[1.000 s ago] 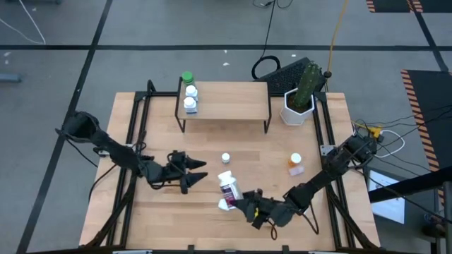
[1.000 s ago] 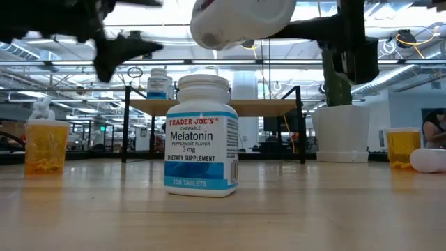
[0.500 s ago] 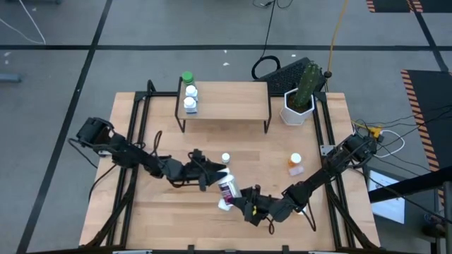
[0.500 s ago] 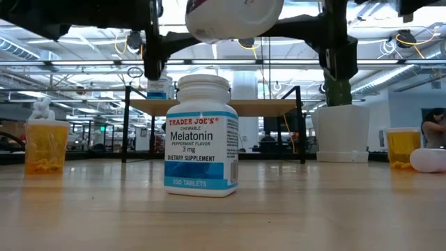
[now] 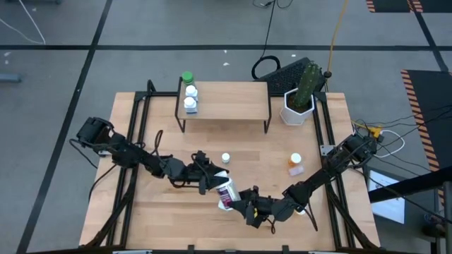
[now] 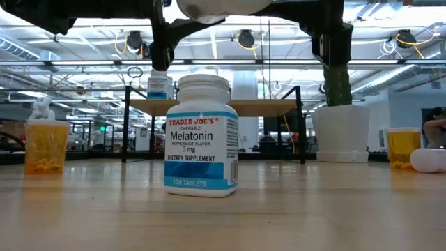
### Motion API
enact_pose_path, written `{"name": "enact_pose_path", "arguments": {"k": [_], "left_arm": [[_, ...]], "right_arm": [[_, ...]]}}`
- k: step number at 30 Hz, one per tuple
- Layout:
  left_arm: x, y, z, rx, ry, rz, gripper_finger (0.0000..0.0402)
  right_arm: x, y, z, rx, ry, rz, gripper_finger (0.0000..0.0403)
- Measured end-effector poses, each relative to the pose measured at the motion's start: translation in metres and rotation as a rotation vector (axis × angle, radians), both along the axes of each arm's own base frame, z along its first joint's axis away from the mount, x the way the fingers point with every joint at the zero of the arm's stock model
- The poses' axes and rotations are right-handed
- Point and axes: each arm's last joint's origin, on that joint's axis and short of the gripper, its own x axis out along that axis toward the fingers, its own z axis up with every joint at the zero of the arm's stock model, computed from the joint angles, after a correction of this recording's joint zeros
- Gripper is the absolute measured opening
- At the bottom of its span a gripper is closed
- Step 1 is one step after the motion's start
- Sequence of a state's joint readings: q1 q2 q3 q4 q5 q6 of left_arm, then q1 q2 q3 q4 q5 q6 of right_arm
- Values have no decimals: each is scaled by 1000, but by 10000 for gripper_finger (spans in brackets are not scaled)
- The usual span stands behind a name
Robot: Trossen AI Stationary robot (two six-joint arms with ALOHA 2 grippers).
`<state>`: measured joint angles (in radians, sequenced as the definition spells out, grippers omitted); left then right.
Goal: Pick and place medicine bottles onto shelf by color
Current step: Put the bottom left white medicine bottle on the shelf
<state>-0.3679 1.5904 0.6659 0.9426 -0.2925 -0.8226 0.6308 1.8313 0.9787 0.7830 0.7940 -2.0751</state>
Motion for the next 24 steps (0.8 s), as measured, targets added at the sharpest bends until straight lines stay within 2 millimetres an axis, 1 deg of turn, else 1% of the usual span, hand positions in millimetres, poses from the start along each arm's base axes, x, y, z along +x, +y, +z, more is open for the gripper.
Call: {"name": "enact_pose_path", "arguments": {"k": [3, 7, 10, 13, 18, 24], "left_arm": [[0, 0, 1, -4, -2, -2, 234], [0, 0, 0, -10, -1, -4, 232], [0, 0, 0, -7, 1, -3, 232], [0, 2, 2, 0, -1, -3, 232], [-3, 10, 13, 70, -20, -2, 238], [-10, 18, 27, 170, -43, -43, 234]], "right_arm": [[0, 0, 1, 17, -8, -3, 257], [0, 0, 1, 44, -16, -6, 272], [1, 0, 1, 103, -29, -14, 282], [1, -1, 1, 245, -53, -24, 292], [2, -2, 4, 482, -109, -59, 312], [1, -3, 5, 759, -180, -117, 356]]}}
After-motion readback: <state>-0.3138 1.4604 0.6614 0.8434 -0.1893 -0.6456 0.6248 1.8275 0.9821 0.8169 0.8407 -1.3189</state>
